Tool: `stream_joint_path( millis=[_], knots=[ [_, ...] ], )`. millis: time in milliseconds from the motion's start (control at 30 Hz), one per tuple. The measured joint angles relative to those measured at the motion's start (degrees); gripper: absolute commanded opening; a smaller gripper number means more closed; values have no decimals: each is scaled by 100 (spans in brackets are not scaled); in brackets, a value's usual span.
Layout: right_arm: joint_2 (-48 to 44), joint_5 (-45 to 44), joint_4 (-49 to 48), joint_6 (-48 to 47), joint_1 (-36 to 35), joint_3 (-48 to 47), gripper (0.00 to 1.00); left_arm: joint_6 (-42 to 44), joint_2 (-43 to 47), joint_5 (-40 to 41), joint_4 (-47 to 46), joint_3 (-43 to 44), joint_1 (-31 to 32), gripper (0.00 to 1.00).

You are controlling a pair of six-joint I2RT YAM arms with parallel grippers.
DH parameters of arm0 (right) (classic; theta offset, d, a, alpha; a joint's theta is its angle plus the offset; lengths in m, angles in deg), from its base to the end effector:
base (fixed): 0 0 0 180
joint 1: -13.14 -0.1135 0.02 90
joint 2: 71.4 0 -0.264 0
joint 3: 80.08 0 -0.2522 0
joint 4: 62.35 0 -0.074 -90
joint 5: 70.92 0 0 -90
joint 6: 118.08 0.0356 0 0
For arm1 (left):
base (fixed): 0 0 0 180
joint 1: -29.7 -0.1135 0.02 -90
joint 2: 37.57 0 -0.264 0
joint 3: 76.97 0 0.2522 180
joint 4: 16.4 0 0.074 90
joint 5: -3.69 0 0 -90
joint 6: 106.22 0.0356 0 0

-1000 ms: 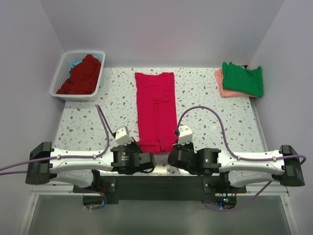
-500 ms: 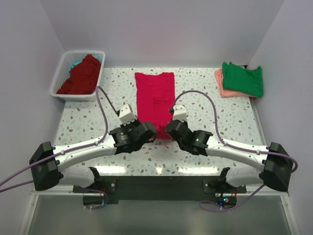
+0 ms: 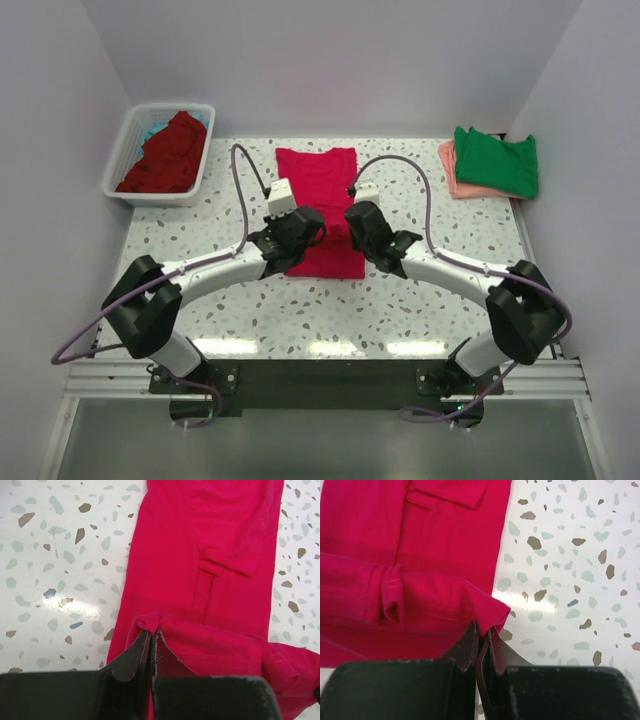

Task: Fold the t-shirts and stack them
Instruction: Fold the tshirt

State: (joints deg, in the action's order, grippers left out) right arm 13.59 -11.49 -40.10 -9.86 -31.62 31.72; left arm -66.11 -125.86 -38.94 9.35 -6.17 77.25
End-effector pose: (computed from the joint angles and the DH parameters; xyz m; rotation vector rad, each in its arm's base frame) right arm 0.2397 0.2122 0.2377 -0.2185 2.1330 0.0338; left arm 0.2381 -0.2215 0.2344 -0.4238 2.0098 -0.0716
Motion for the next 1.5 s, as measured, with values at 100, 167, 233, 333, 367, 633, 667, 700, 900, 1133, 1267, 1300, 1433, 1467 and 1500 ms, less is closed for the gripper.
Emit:
stream_joint_path(
  millis=[100, 167, 233, 333, 367, 633, 667, 700, 900, 1133, 1267, 1300, 1433, 1467, 1500],
  knots=[
    [385, 299, -192, -116, 323, -201, 0, 153, -275, -72, -155, 125, -201, 0],
    [634, 485, -350, -166, 487, -350, 0, 258, -479, -81, -247, 247, -343, 0],
    [859, 603, -433, -210, 592, -514, 0, 334, -634, -83, -313, 350, -452, 0],
    [1283, 715, -516, -280, 708, -881, 0, 496, -859, -101, -457, 501, -623, 0],
    [1427, 763, -535, -297, 737, -1012, 0, 557, -920, -109, -490, 542, -680, 0],
    [2312, 866, -680, -398, 883, -1784, 0, 955, -1600, -339, -804, 1029, -1139, 0],
    [2374, 863, -682, -400, 901, -1834, 0, 1021, -1690, -398, -850, 1084, -1189, 0],
    [2428, 859, -680, -400, 918, -1873, 0, 1078, -1790, -466, -898, 1167, -1241, 0],
    [2542, 750, -675, -391, 1032, -1982, 0, 1375, -2238, -887, -1158, 1462, -1451, 0],
    [2796, 651, -640, -385, 1123, -2260, 23, 1521, -2564, -1130, -1213, 1784, -1554, 18],
    [2975, 597, -629, -321, 1182, -2306, 38, 1676, -2660, -1187, -1311, 1849, -1600, 46],
    [2992, 595, -625, -313, 1196, -2306, 39, 1703, -2669, -1187, -1360, 1849, -1615, 52],
    [3003, 560, -638, -302, 1228, -2310, 40, 1825, -2673, -1150, -1775, 1821, -1692, 55],
    [3003, 557, -645, -297, 1233, -2312, 39, 1836, -2667, -1121, -1875, 1794, -1705, 56],
    [3003, 551, -643, -293, 1241, -2312, 39, 1858, -2653, -1084, -2009, 1746, -1714, 56]
  ],
)
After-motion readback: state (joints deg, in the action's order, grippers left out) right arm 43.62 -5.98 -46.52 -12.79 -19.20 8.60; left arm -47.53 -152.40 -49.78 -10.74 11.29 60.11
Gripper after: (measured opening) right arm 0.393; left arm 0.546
